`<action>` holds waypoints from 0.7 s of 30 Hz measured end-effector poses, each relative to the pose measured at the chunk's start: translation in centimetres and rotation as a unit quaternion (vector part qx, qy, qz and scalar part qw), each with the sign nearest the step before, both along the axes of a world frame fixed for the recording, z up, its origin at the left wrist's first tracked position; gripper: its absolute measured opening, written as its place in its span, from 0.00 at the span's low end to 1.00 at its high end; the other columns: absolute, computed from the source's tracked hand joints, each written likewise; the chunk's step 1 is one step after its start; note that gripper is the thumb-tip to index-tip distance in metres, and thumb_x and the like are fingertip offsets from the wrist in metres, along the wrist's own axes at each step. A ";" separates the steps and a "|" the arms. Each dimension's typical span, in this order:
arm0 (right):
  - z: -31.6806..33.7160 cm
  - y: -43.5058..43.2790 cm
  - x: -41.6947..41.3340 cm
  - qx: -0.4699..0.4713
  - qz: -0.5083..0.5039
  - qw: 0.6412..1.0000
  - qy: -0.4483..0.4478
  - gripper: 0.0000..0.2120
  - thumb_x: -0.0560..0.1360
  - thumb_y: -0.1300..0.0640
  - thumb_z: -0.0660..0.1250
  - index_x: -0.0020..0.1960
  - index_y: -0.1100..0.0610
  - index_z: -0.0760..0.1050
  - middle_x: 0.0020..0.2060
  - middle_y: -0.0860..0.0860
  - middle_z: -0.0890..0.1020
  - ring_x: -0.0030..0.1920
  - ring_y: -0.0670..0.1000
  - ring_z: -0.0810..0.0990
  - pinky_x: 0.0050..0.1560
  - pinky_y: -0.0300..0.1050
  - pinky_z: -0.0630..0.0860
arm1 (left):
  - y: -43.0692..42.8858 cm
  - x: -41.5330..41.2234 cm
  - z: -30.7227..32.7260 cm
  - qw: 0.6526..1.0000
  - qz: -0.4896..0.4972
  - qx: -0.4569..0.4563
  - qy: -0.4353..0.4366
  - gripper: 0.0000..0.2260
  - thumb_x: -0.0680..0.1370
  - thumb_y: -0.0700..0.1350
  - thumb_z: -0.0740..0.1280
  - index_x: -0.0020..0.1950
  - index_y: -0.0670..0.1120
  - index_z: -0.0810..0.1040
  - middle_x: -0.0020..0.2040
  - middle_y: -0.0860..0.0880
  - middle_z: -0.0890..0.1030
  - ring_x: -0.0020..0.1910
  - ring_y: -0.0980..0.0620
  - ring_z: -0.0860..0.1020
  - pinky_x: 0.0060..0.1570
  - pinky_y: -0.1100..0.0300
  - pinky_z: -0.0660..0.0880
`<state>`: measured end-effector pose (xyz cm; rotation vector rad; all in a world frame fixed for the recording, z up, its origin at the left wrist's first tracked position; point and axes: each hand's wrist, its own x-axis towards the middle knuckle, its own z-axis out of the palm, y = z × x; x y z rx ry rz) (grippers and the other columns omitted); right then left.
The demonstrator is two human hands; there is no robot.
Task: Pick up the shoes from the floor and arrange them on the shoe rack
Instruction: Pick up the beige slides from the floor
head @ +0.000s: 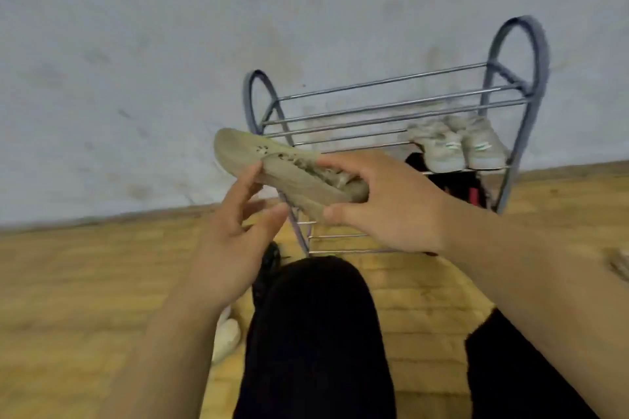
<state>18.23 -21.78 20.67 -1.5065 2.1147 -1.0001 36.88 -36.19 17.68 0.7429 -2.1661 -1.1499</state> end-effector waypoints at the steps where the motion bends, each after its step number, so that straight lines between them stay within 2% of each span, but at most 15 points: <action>1: 0.0 -2.6 2.0 0.023 0.037 0.999 0.016 0.35 0.72 0.35 0.71 0.75 0.31 0.63 0.65 0.43 0.70 0.61 0.45 0.72 0.59 0.43 0.69 | -1.3 2.6 -0.8 0.999 0.039 0.012 0.008 0.35 0.72 0.64 0.69 0.78 0.65 0.66 0.70 0.64 0.77 0.66 0.63 0.77 0.66 0.53 0.75; 3: -0.5 -7.3 5.9 0.057 0.101 0.993 0.025 0.38 0.70 0.36 0.73 0.76 0.33 0.61 0.64 0.47 0.68 0.61 0.49 0.73 0.55 0.43 0.69 | -3.4 7.4 -2.4 0.996 0.091 0.026 0.006 0.33 0.74 0.62 0.69 0.79 0.64 0.65 0.72 0.63 0.75 0.68 0.64 0.75 0.68 0.50 0.74; 6: -1.5 -13.2 11.3 0.103 0.179 0.978 0.022 0.43 0.71 0.43 0.75 0.79 0.36 0.56 0.62 0.47 0.69 0.57 0.51 0.74 0.47 0.42 0.72 | -5.8 13.5 -5.2 0.987 0.148 0.055 -0.009 0.29 0.80 0.57 0.69 0.80 0.65 0.63 0.73 0.66 0.73 0.68 0.67 0.73 0.68 0.50 0.74; 9: -3.3 -18.4 15.7 0.165 0.245 0.954 0.050 0.51 0.70 0.48 0.75 0.82 0.40 0.46 0.69 0.53 0.73 0.51 0.52 0.82 0.49 0.49 0.81 | -7.8 17.9 -7.8 0.981 0.182 0.072 -0.011 0.29 0.80 0.58 0.68 0.80 0.64 0.63 0.74 0.66 0.72 0.68 0.69 0.72 0.67 0.53 0.73; 10: -4.2 -20.0 16.9 0.193 0.263 0.943 0.062 0.54 0.70 0.49 0.75 0.83 0.39 0.43 0.67 0.54 0.75 0.48 0.53 0.83 0.49 0.52 0.82 | -8.4 19.0 -8.6 0.979 0.185 0.079 -0.013 0.30 0.79 0.58 0.68 0.80 0.64 0.63 0.74 0.66 0.72 0.68 0.69 0.72 0.66 0.54 0.73; 12: -6.6 -22.3 18.5 0.240 0.286 0.924 0.086 0.56 0.69 0.48 0.77 0.82 0.39 0.40 0.62 0.53 0.79 0.52 0.55 0.82 0.53 0.55 0.82 | -9.6 20.4 -10.6 0.976 0.190 0.102 -0.014 0.30 0.79 0.58 0.67 0.80 0.64 0.64 0.74 0.67 0.71 0.68 0.70 0.72 0.65 0.55 0.72; 13: -8.1 -23.0 18.7 0.253 0.289 0.919 0.091 0.57 0.68 0.47 0.78 0.82 0.39 0.40 0.65 0.52 0.78 0.56 0.55 0.81 0.57 0.55 0.81 | -10.2 20.9 -11.7 0.975 0.191 0.115 -0.018 0.29 0.79 0.59 0.67 0.80 0.64 0.64 0.74 0.67 0.71 0.68 0.70 0.72 0.66 0.55 0.72; 15: -11.0 -23.7 18.3 0.285 0.287 0.913 0.055 0.57 0.70 0.48 0.79 0.83 0.41 0.40 0.74 0.52 0.72 0.62 0.55 0.78 0.62 0.53 0.79 | -11.2 21.5 -14.3 0.969 0.192 0.148 -0.037 0.29 0.79 0.60 0.67 0.79 0.65 0.64 0.74 0.66 0.71 0.69 0.68 0.72 0.66 0.55 0.72; 16: -12.2 -23.9 17.9 0.310 0.287 0.906 0.038 0.57 0.71 0.51 0.78 0.83 0.42 0.40 0.76 0.52 0.70 0.62 0.55 0.78 0.62 0.51 0.79 | -11.6 21.7 -15.7 0.966 0.192 0.165 -0.056 0.28 0.80 0.60 0.68 0.79 0.65 0.63 0.74 0.65 0.71 0.69 0.65 0.72 0.65 0.56 0.72; 17: -13.3 -24.2 17.4 0.336 0.287 0.896 0.039 0.56 0.73 0.53 0.78 0.84 0.44 0.39 0.74 0.53 0.72 0.60 0.54 0.79 0.59 0.49 0.80 | -12.0 21.9 -17.3 0.960 0.198 0.180 -0.079 0.28 0.81 0.58 0.68 0.80 0.66 0.62 0.74 0.64 0.71 0.69 0.63 0.73 0.62 0.57 0.73; 19: -14.8 -25.0 16.6 0.372 0.287 0.880 0.066 0.55 0.74 0.54 0.76 0.84 0.46 0.39 0.66 0.56 0.80 0.48 0.52 0.81 0.46 0.42 0.79 | -12.5 22.5 -20.6 0.944 0.232 0.202 -0.120 0.29 0.82 0.55 0.68 0.81 0.65 0.60 0.73 0.62 0.70 0.68 0.57 0.74 0.57 0.58 0.74; 20: -15.3 -25.4 16.6 0.385 0.288 0.873 0.077 0.54 0.75 0.53 0.76 0.84 0.47 0.39 0.63 0.56 0.81 0.46 0.51 0.81 0.43 0.41 0.77 | -12.6 22.9 -22.3 0.932 0.257 0.214 -0.139 0.29 0.82 0.54 0.68 0.81 0.63 0.60 0.73 0.59 0.71 0.67 0.55 0.75 0.54 0.59 0.74; 21: -15.9 -25.7 16.7 0.393 0.288 0.869 0.084 0.53 0.75 0.53 0.76 0.84 0.48 0.40 0.65 0.56 0.80 0.50 0.52 0.81 0.46 0.41 0.77 | -12.6 23.4 -24.3 0.917 0.279 0.232 -0.163 0.29 0.83 0.54 0.67 0.81 0.61 0.60 0.73 0.57 0.72 0.67 0.54 0.75 0.51 0.61 0.74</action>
